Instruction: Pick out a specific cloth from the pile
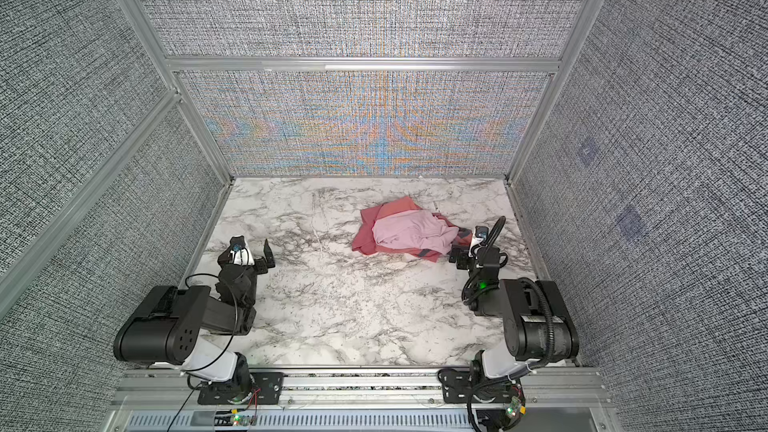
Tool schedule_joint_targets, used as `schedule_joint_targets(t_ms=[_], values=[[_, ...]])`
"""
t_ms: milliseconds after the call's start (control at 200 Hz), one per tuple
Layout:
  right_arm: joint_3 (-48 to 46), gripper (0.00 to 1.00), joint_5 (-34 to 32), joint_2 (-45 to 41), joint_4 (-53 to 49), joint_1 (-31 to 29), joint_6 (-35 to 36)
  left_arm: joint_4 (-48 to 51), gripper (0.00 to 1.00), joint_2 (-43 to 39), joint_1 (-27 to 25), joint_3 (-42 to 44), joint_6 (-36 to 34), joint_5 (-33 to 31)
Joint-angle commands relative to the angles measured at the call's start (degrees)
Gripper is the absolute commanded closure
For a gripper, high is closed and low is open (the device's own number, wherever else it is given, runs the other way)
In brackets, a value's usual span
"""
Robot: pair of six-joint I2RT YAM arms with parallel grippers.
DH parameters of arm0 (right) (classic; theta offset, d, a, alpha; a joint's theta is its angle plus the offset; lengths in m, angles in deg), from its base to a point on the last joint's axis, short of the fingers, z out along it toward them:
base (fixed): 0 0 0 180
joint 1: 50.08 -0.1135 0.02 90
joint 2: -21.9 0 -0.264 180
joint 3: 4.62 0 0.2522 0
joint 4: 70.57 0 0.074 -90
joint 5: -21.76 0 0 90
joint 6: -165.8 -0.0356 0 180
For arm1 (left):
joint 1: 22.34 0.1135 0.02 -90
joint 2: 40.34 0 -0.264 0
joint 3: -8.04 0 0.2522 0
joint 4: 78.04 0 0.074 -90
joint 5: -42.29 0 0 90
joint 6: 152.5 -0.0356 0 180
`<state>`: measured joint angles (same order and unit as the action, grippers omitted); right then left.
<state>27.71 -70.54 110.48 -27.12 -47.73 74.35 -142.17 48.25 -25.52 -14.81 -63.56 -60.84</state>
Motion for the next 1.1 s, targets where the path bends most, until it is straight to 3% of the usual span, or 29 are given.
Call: schedule_joint_targets(t_ms=[0,1031,1096], values=[[0.0,0.01,-0.2,-0.1,1.5,-0.1,0.0,-1.4,0.01,0.0,0.1,-0.2,0.3,0.6],[-0.1,0.01,0.2,-0.7,1.1,0.3,-0.4,-2.2,0.01,-0.6,0.2,0.2,-0.2,0.8],[0.8,0.01,-1.3,-4.7,-3.2,-0.4,0.3,4.6,0.08,-5.2,0.0,-1.2,-0.4,0.7]])
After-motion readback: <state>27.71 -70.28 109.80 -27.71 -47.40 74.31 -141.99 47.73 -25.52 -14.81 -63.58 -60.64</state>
